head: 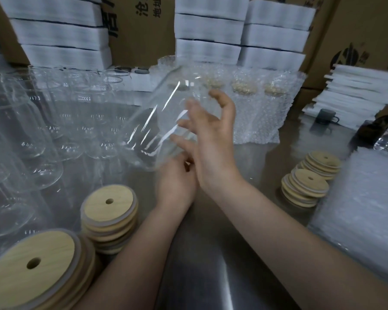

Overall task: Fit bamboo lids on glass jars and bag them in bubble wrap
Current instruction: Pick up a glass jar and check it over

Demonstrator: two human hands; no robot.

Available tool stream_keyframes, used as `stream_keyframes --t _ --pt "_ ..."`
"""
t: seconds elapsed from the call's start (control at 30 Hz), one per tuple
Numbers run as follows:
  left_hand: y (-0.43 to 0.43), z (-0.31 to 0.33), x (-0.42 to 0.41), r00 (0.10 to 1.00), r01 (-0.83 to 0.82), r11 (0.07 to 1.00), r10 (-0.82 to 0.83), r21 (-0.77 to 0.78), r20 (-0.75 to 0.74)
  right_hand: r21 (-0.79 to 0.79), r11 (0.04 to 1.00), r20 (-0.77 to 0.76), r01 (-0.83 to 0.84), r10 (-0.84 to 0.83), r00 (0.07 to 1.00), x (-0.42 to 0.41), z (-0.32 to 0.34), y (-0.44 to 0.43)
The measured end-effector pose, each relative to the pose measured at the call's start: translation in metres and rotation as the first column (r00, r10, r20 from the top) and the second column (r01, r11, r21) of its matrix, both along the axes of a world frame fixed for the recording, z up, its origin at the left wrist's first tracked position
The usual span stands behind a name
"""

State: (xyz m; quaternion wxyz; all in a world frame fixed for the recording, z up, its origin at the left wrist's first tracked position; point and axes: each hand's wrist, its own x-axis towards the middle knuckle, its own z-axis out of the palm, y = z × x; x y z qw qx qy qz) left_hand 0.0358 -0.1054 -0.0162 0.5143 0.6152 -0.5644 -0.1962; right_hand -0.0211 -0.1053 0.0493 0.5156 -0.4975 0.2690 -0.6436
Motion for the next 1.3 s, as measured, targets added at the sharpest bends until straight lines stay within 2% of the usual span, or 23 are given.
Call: stream_keyframes --t 0.1,0.23,0.33,0.5,0.6,0.73,0.87,1.0,1.13,1.3 --pt "-0.003 0.002 0.002 0.994 -0.034 0.999 0.033 -0.011 -0.107 0.192 0.980 0.222 -0.055 0.011 0.975 -0.026 -0.007 -0.006" --pt "-0.006 0.004 0.007 0.994 -0.068 0.997 0.070 0.031 -0.089 0.380 0.906 0.377 -0.187 0.032 0.926 -0.049 -0.019 -0.008" --pt "-0.008 0.005 0.008 0.969 -0.055 0.997 0.065 0.048 -0.240 0.463 0.864 0.374 -0.198 0.013 0.927 -0.063 -0.027 -0.014" --pt "-0.008 0.009 0.011 0.911 -0.059 0.997 0.070 0.039 -0.405 0.504 0.843 0.325 -0.187 0.015 0.945 -0.068 -0.034 -0.024" --pt "-0.005 0.011 0.012 0.883 -0.066 0.998 0.061 0.007 -0.466 0.496 0.849 0.277 -0.179 0.040 0.960 -0.064 -0.035 -0.026" --pt "0.002 0.018 0.002 0.831 0.122 0.992 -0.123 -0.038 -0.542 0.427 0.900 0.177 -0.085 0.009 0.984 -0.062 -0.035 -0.026" --pt "0.009 0.024 -0.010 0.789 0.306 0.948 -0.301 -0.081 -0.536 0.288 0.956 0.046 0.049 -0.065 0.997 -0.063 -0.037 -0.025" --pt "0.012 0.020 -0.015 0.804 0.346 0.935 -0.336 -0.074 -0.490 0.222 0.964 -0.079 0.149 -0.134 0.988 -0.059 -0.039 -0.021" --pt "0.013 0.016 -0.018 0.803 0.346 0.934 -0.344 -0.089 -0.487 0.141 0.989 -0.080 0.055 -0.044 0.996 -0.054 -0.041 -0.017" --pt "0.014 0.018 -0.016 0.794 0.280 0.948 -0.316 -0.149 -0.519 0.152 0.988 -0.104 -0.021 0.038 0.994 -0.049 -0.042 -0.021"
